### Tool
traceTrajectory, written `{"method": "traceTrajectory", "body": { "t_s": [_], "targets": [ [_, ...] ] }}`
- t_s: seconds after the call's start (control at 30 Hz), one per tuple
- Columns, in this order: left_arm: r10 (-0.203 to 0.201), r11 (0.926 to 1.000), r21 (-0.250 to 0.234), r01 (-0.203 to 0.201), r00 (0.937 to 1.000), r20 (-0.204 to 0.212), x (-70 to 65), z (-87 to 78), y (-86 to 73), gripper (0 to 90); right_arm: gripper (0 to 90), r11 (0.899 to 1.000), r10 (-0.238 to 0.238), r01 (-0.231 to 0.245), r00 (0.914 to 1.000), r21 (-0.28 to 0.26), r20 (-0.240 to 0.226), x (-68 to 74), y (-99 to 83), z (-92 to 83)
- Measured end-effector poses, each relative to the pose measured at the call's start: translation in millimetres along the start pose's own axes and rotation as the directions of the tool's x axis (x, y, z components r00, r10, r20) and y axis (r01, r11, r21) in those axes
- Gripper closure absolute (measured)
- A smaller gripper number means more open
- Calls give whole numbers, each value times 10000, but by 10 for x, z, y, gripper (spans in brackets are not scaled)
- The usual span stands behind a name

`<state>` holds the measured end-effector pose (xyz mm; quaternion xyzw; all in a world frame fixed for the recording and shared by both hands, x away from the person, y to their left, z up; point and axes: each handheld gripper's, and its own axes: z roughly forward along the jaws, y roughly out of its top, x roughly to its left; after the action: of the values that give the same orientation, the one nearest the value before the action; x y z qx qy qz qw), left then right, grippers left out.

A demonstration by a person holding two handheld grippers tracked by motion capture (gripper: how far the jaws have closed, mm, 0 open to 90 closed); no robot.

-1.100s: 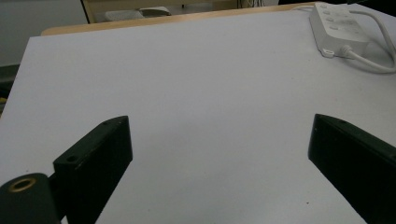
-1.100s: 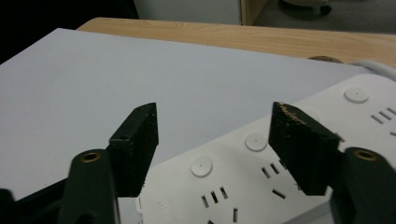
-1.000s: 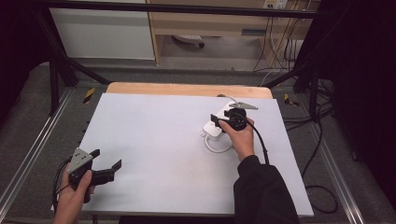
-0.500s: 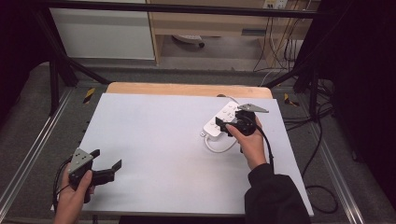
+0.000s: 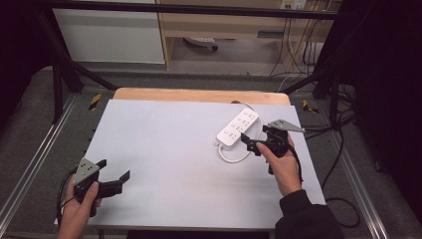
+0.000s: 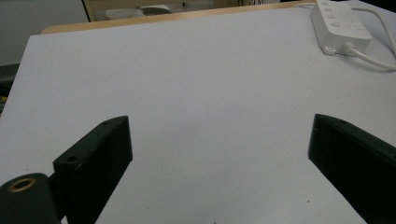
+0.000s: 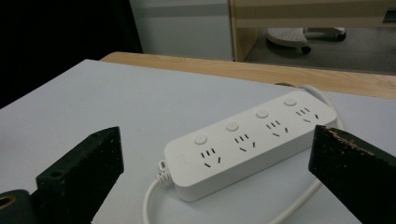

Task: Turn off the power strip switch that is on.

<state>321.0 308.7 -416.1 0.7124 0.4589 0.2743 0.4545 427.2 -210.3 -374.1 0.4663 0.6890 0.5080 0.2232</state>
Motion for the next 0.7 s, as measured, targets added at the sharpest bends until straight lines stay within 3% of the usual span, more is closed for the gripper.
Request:
{"method": "traceTrajectory", "body": {
  "t_s": [0.33, 0.47, 0.7],
  "targets": [
    [-12, 10000, -28, 12, 10000, 34, -4, -3, 1, 62, 42, 9999, 93, -92, 10000, -123, 34, -43, -252, -321],
    [-31, 10000, -28, 31, 10000, 22, -4, -6, 0, 62, 45, 9994, -352, 353, 9991, -34, 218, -27, -386, -441],
    [-82, 9999, -61, 82, 10000, -16, -1, -16, 1, 62, 65, 9986, -531, 533, 9981, -31, 324, -51, -616, -628]
  ]
}}
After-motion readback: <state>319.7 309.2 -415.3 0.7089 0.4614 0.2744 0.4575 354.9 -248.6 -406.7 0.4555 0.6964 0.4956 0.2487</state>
